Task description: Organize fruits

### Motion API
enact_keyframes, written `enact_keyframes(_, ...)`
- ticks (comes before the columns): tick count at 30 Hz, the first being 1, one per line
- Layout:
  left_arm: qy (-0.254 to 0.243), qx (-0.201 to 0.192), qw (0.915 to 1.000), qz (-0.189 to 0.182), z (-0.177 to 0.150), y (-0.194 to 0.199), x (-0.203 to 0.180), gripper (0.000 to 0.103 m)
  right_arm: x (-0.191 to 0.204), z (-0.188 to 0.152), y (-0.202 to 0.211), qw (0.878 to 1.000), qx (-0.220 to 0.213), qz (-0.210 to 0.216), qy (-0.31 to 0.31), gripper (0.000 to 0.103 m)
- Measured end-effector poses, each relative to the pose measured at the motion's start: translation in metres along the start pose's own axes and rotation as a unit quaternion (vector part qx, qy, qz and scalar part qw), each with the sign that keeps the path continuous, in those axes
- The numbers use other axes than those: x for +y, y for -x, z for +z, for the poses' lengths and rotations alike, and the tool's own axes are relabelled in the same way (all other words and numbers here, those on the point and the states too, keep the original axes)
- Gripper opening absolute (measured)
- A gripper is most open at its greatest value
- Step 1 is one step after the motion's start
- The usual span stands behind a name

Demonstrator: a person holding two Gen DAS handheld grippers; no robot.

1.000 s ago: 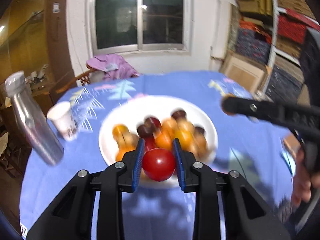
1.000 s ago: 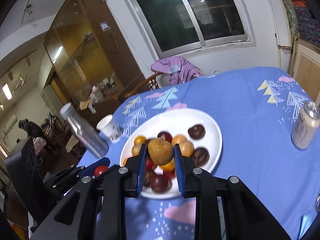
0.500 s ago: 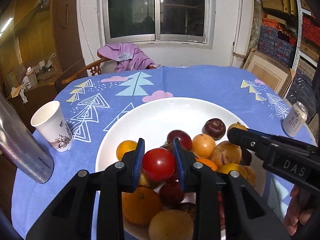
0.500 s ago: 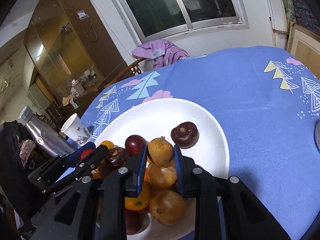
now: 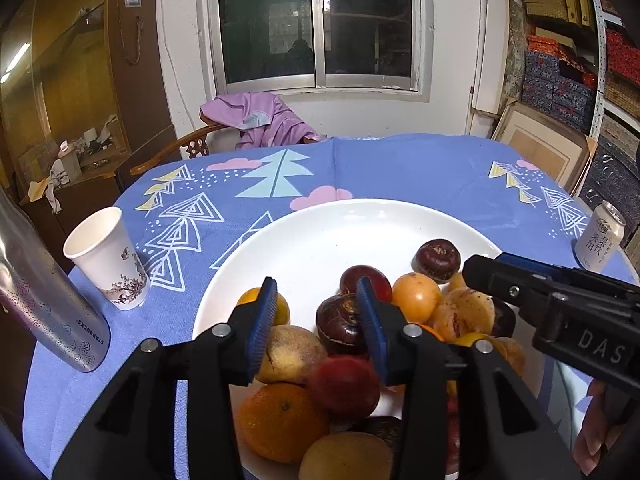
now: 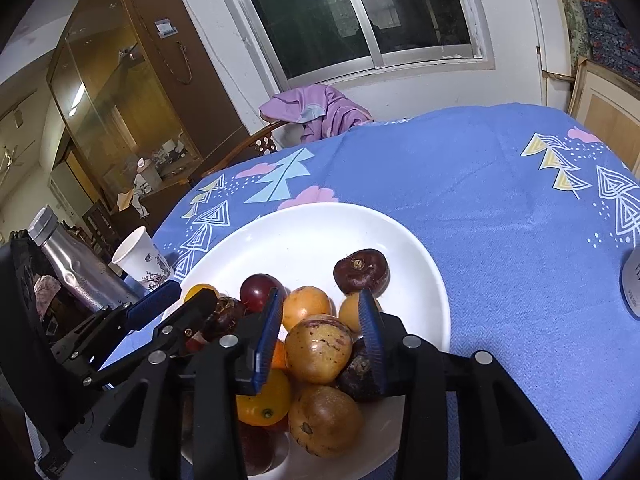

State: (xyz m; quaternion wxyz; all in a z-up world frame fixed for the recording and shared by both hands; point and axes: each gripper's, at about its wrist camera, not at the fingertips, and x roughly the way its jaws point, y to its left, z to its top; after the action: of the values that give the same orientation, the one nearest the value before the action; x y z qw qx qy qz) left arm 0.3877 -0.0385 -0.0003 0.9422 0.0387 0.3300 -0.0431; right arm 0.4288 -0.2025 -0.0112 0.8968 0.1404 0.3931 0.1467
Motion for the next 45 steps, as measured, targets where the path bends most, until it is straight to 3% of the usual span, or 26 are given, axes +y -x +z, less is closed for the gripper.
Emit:
enact_keyframes(2,-0.001,-0.008,1.0,0.005,0.001,0.004,-0.001,0.057,0.001,0.0,0.002,1.0,-0.001,0.0,0.002,0.041)
enact_keyframes(6,-0.006,-0.023,0.9996,0.019,0.002,0.017,-0.002,0.065,0.004,-0.001,0.01,1.0,-0.008,0.0,0.004,0.042)
enact_keyframes(8,-0.003,-0.029,0.9993,0.023,0.001,0.027,-0.001,0.076,0.006,-0.001,0.017,1.0,-0.012,-0.001,0.002,0.044)
enact_keyframes(14,-0.001,-0.053,0.9983,0.024,-0.01,0.071,-0.002,0.098,0.019,-0.015,0.064,0.998,-0.045,-0.032,0.031,0.071)
enact_keyframes(16,0.002,-0.055,0.9983,0.022,-0.023,0.086,-0.001,0.098,0.022,-0.028,0.086,0.996,-0.065,-0.052,0.043,0.09)
enact_keyframes(19,0.015,-0.052,0.9985,0.011,-0.037,0.104,0.005,0.098,0.023,-0.049,0.113,0.991,-0.092,-0.078,0.054,0.099)
enact_keyframes(24,0.029,-0.051,0.9983,0.002,-0.054,0.129,0.012,0.098,0.02,-0.082,0.14,0.986,-0.11,-0.105,0.065,0.099)
enact_keyframes(29,0.031,-0.064,0.9974,0.008,-0.062,0.143,0.014,0.099,0.024,-0.101,0.151,0.985,-0.113,-0.1,0.081,0.099)
enact_keyframes(39,0.017,-0.074,0.9969,0.022,-0.064,0.151,0.001,0.099,0.023,-0.103,0.148,0.986,-0.1,-0.108,0.084,0.099)
enact_keyframes(45,0.02,-0.053,0.9984,0.003,-0.06,0.148,0.002,0.099,0.023,-0.104,0.15,0.986,-0.101,-0.107,0.083,0.099)
